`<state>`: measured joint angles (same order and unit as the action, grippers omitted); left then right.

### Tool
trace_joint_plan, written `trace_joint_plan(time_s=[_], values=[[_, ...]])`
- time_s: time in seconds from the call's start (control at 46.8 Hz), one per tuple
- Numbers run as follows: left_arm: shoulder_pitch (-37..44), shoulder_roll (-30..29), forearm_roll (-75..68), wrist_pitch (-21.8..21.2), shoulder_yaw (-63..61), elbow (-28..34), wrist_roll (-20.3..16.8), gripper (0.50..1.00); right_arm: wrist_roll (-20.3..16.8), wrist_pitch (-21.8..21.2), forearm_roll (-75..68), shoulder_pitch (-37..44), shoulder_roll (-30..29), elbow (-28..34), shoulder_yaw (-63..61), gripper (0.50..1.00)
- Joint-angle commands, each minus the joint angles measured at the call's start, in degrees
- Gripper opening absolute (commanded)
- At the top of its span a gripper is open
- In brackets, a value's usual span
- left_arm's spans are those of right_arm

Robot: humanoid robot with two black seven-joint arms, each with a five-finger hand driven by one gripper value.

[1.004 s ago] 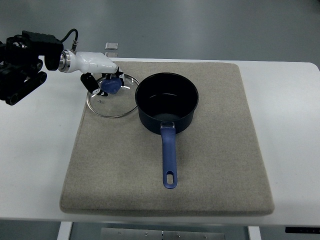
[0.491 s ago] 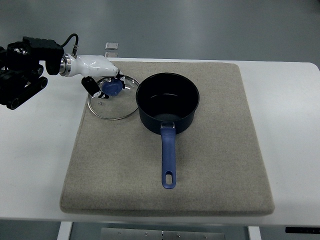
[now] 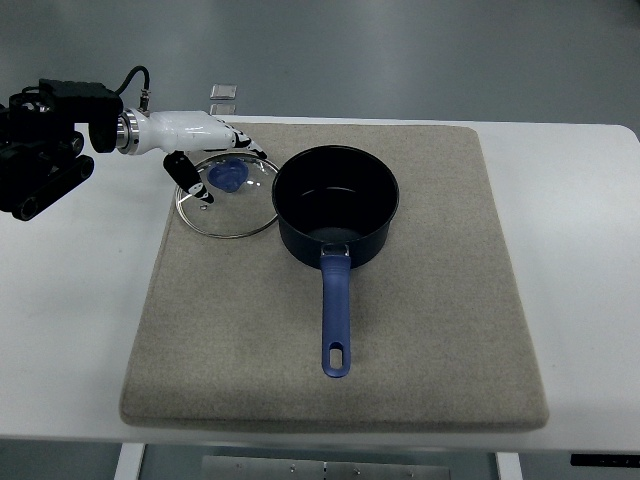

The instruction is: Open pot lid and place left with left hand

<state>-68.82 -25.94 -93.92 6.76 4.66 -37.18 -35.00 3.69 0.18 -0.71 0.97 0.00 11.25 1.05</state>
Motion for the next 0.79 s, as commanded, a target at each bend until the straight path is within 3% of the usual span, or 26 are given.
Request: trace_joint_plan(time_s=[0.0, 0.448, 0.491, 0.683, 0.769], values=[[-0.3, -0.2, 0.1, 0.0, 0.6, -0.1, 0.0, 0.919, 0.0, 0.0, 0.0, 0.0, 0.0, 0.0, 0.0, 0.917], [-2.7, -0.5, 7.3, -0.1, 2.7, -0.5, 0.0, 0.941, 0.0, 0.0, 0.0, 0.0, 0.0, 0.0, 0.0, 0.917], [-2.6, -0.5, 9.9, -0.1, 3.6, -0.3, 0.0, 0.988, 0.0, 0.0, 0.0, 0.0, 0.0, 0.0, 0.0, 0.917], [-2.0, 0.5, 28.8, -0.4, 6.3, 1.8, 0.0, 0.988, 0.0, 0.0, 0.0, 0.0, 0.0, 0.0, 0.0, 0.917], [-1.8, 1.2, 38.6, -3.6, 7.3, 2.4, 0.0, 0.988, 0.0, 0.0, 0.0, 0.0, 0.0, 0.0, 0.0, 0.917]])
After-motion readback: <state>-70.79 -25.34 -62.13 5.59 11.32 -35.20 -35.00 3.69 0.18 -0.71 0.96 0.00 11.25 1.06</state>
